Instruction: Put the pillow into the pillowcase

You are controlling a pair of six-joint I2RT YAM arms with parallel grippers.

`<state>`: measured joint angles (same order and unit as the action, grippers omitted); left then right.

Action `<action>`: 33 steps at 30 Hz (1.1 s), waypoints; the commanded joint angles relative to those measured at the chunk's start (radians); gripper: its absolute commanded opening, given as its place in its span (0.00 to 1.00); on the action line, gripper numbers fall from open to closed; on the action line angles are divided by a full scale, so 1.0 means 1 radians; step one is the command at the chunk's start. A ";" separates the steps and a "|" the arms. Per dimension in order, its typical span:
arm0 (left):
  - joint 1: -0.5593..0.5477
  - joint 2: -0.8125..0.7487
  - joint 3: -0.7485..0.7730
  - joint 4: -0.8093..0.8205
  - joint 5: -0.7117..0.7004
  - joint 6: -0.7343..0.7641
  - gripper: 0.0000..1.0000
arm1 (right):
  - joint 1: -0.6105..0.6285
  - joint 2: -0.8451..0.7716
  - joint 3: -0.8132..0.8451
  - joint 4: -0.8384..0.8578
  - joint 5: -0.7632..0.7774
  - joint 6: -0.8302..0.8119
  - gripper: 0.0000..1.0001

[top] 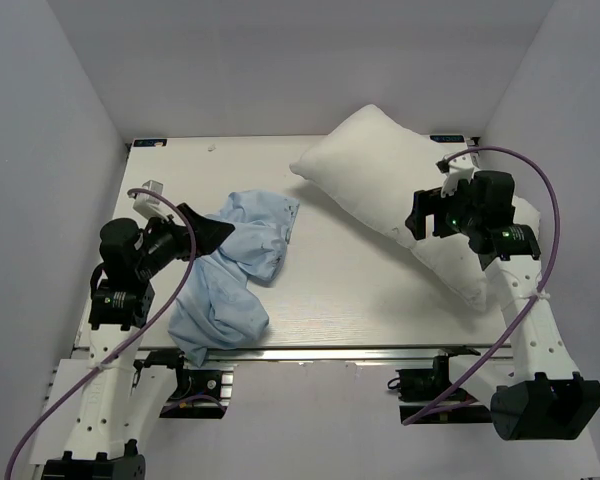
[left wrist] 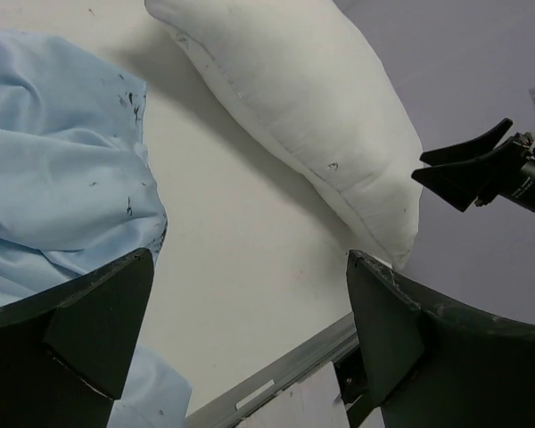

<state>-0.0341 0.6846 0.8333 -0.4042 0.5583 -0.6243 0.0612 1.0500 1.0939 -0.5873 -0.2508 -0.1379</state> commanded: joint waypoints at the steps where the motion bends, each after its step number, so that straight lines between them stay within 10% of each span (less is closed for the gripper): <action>1: 0.003 0.010 0.046 -0.027 0.038 -0.003 0.98 | 0.002 -0.002 0.040 -0.019 -0.086 -0.040 0.89; 11: -0.003 0.088 0.141 -0.136 0.016 0.055 0.98 | 0.012 -0.096 0.001 -0.031 -0.539 -0.390 0.89; 17: -0.094 0.180 0.191 -0.143 -0.050 0.067 0.42 | 0.035 -0.070 0.035 -0.066 -0.548 -0.344 0.89; 24: -0.415 0.403 0.348 -0.277 -0.390 0.121 0.80 | 0.054 -0.042 -0.028 0.069 -0.424 -0.111 0.89; 33: -0.555 0.628 0.366 -0.318 -0.626 0.218 0.81 | 0.057 -0.041 -0.077 0.096 -0.246 -0.054 0.89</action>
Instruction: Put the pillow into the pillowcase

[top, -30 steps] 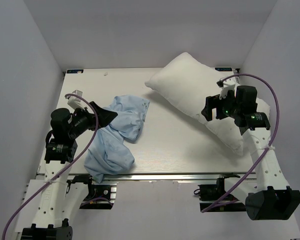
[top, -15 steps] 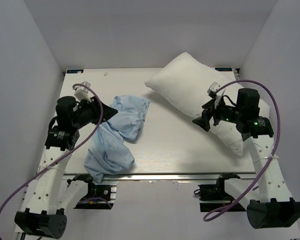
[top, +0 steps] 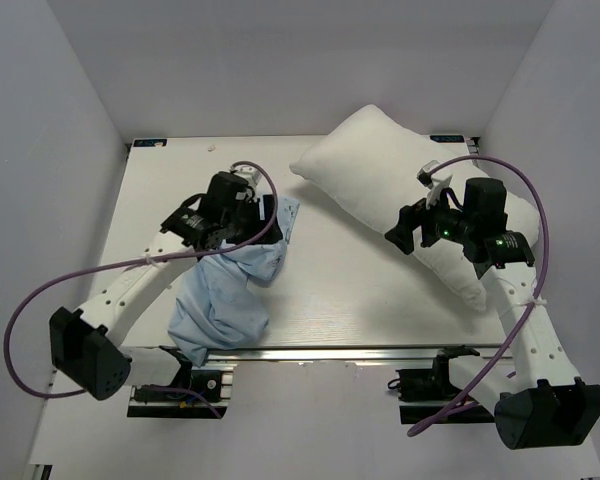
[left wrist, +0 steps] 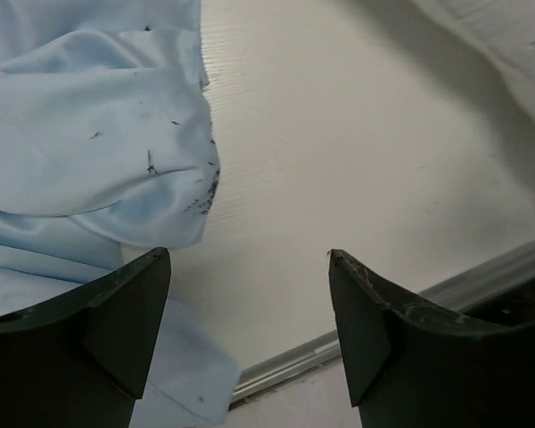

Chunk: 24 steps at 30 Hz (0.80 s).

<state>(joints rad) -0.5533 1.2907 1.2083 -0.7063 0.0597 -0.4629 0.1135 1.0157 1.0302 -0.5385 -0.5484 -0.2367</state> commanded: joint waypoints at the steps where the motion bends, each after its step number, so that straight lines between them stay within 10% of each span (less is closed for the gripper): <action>1: -0.046 0.042 -0.010 -0.007 -0.139 0.059 0.81 | 0.005 -0.006 -0.016 0.048 0.050 0.046 0.89; 13: -0.201 0.396 0.099 0.059 -0.504 0.078 0.79 | 0.005 0.029 0.004 0.008 0.057 0.027 0.89; 24: -0.203 0.567 0.198 0.027 -0.647 0.046 0.29 | 0.005 0.067 0.024 0.000 0.024 0.016 0.89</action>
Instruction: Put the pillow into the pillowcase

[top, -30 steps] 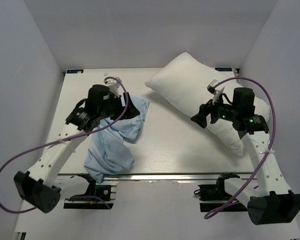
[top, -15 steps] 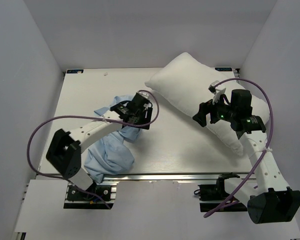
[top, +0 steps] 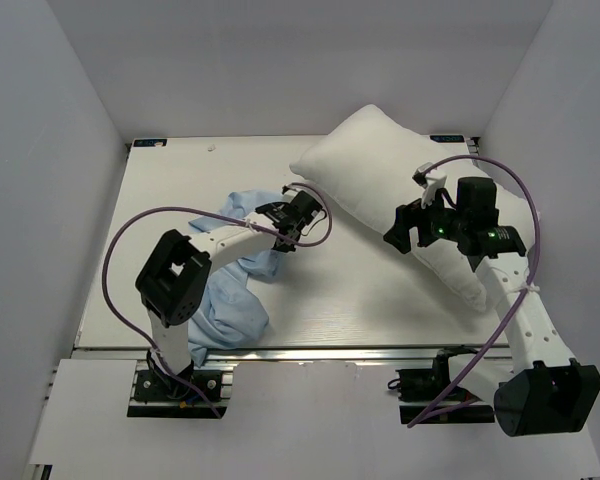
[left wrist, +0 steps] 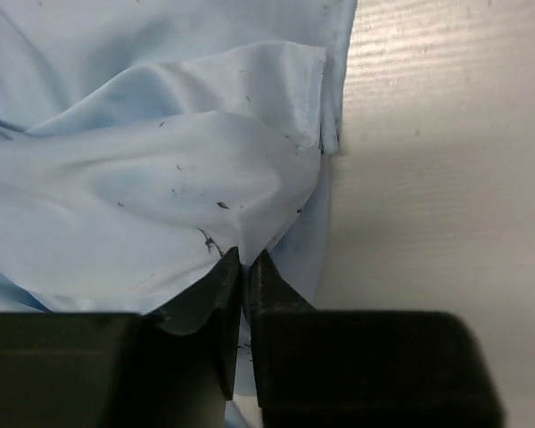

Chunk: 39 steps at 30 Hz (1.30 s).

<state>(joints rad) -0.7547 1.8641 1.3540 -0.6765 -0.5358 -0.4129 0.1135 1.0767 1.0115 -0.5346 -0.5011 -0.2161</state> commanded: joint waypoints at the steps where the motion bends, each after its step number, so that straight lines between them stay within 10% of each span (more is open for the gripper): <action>1: -0.002 -0.006 0.059 -0.009 -0.058 -0.007 0.18 | 0.005 0.011 0.044 -0.002 -0.027 -0.005 0.89; 4: 0.009 -0.043 0.083 -0.030 -0.081 -0.027 0.00 | 0.005 0.003 0.055 -0.001 -0.033 -0.022 0.89; 18: 0.356 -0.368 0.183 -0.029 0.299 -0.010 0.00 | 0.063 -0.008 0.068 0.107 -0.109 -0.069 0.89; 39: 0.454 -0.465 0.655 -0.147 0.269 -0.040 0.00 | 0.431 0.100 0.116 0.458 0.139 -0.079 0.89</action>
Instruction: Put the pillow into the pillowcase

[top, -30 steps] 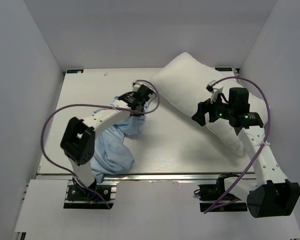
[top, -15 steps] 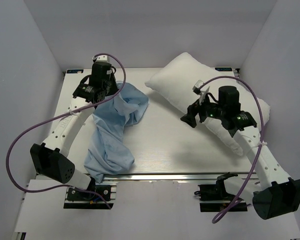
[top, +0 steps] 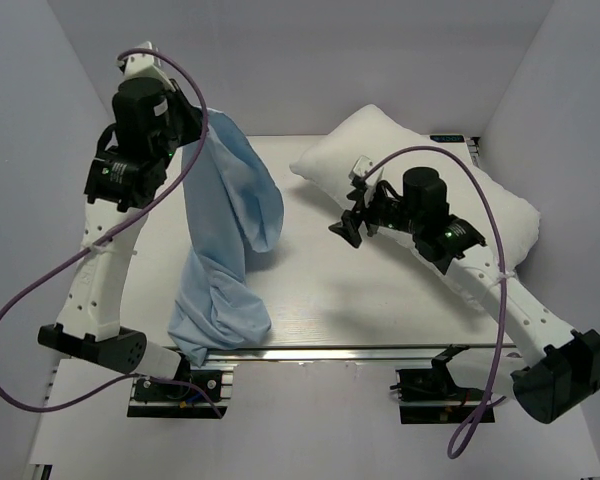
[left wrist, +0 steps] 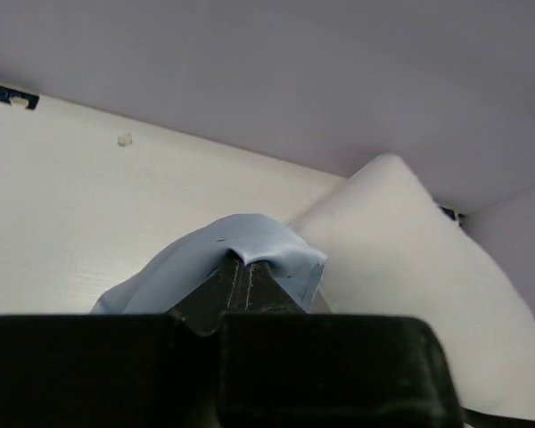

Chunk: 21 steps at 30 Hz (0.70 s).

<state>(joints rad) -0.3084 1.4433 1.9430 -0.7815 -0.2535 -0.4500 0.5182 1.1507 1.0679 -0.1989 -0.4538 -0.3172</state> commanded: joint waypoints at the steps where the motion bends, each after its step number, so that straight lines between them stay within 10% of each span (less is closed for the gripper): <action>1: 0.008 -0.041 0.103 -0.051 -0.015 -0.001 0.00 | 0.031 0.036 0.070 0.153 0.111 0.042 0.89; 21: 0.008 -0.089 0.201 -0.064 0.043 -0.029 0.00 | 0.342 0.188 0.130 0.418 0.267 0.210 0.89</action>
<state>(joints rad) -0.3065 1.3918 2.1181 -0.8597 -0.2306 -0.4725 0.8371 1.3289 1.1633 0.1390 -0.1940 -0.1112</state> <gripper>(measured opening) 0.025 0.895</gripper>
